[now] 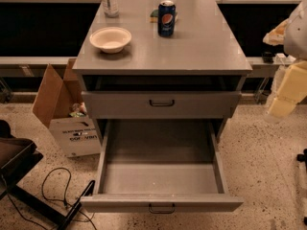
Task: Place pepsi can into middle drawer
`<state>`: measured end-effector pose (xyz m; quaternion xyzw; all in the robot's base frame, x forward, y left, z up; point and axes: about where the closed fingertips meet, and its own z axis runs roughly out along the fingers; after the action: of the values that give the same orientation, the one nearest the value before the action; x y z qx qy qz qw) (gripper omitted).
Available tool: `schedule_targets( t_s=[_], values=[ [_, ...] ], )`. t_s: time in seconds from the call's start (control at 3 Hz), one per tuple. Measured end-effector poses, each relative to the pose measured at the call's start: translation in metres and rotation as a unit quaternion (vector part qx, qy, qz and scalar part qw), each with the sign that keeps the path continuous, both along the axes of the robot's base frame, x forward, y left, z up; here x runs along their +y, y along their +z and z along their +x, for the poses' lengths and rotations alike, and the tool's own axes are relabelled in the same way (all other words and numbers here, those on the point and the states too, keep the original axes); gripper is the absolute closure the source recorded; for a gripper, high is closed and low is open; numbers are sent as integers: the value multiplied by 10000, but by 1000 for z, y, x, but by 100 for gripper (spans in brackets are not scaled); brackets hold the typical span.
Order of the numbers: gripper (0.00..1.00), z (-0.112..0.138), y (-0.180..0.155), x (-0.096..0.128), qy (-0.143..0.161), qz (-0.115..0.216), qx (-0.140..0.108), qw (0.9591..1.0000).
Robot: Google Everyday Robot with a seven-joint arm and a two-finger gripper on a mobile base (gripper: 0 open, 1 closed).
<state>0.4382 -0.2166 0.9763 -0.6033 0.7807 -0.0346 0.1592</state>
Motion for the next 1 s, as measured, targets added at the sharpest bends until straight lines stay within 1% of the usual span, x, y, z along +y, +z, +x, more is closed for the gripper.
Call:
schedule_targets(
  t_s=[0.33,0.67,1.0],
  values=[
    [0,0,0,0,-1,2,-2,10000],
    [0,28,-11,-14,-251,618,-446,9968],
    [0,99,-20,-23,-504,1776,-939,9783]
  ],
)
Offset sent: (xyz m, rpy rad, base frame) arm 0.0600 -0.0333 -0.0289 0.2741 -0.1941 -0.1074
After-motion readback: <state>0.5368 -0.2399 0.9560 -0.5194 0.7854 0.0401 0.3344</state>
